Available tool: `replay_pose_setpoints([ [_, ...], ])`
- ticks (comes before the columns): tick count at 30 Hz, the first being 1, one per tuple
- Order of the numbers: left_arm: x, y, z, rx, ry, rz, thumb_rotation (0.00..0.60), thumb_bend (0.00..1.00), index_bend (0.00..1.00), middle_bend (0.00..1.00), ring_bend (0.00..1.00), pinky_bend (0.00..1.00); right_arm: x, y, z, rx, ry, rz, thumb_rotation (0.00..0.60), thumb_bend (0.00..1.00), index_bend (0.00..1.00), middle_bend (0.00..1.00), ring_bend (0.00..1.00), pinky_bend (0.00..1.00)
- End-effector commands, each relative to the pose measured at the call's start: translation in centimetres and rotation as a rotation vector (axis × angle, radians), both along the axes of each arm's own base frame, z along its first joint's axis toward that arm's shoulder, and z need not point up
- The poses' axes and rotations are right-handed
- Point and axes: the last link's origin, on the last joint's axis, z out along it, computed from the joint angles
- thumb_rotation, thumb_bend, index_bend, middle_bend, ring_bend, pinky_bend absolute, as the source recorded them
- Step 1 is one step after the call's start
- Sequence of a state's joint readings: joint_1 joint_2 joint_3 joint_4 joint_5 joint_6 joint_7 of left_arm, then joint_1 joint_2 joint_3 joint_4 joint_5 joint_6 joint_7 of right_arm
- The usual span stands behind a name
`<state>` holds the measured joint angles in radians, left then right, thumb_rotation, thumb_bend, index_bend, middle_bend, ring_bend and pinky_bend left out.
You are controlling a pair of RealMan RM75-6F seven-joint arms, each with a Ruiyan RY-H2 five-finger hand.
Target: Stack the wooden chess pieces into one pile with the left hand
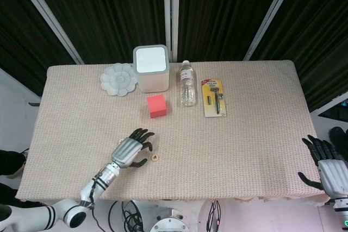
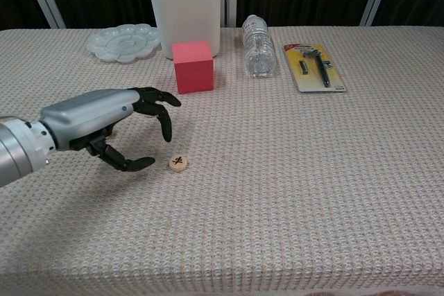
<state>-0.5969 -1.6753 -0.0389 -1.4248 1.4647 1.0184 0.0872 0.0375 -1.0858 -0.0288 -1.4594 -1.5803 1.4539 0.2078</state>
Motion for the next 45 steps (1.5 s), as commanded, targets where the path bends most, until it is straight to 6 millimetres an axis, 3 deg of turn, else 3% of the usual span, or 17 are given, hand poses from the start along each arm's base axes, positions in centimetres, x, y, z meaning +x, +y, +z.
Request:
replay_pose_setpoints([
  [1,0.5,0.2,-0.7,-0.01,0.0,-0.006,0.6,0.31,0.4,0.09,0.0,0.0,0.0,0.0,0.2,-0.003,0.001,0.001,0.6,0.17,0.0,0.0,0.0,0.0],
  [20,0.8,0.1,-2.0,-0.056,-0.001,-0.011,0.6,0.31,0.41,0.09,0.0,0.0,-0.3,0.0,0.1,-0.001,-0.001,-0.009,0.6,0.17,0.0,0.0,0.0,0.0],
  [37,0.5,0.2,-1.9,-0.047,-0.011,0.004,0.6,0.3,0.47,0.09,0.0,0.0,-0.4,0.1,0.1,-0.001,-0.002,-0.012,0.6,0.17,0.0,0.0,0.0,0.0],
  [40,0.4,0.3,-1.4,-0.035,-0.015,0.009,0.6,0.3,0.47,0.1,0.0,0.0,-0.4,0.2,0.1,-0.002,-0.003,-0.012,0.6,0.17,0.0,0.0,0.0,0.0],
  [45,0.0,2.2,1.5,0.064,-0.012,0.031,0.6,0.3,0.47,0.1,0.0,0.0,-0.4,0.2,0.3,-0.006,-0.003,-0.011,0.6,0.17,0.0,0.0,0.0,0.0],
])
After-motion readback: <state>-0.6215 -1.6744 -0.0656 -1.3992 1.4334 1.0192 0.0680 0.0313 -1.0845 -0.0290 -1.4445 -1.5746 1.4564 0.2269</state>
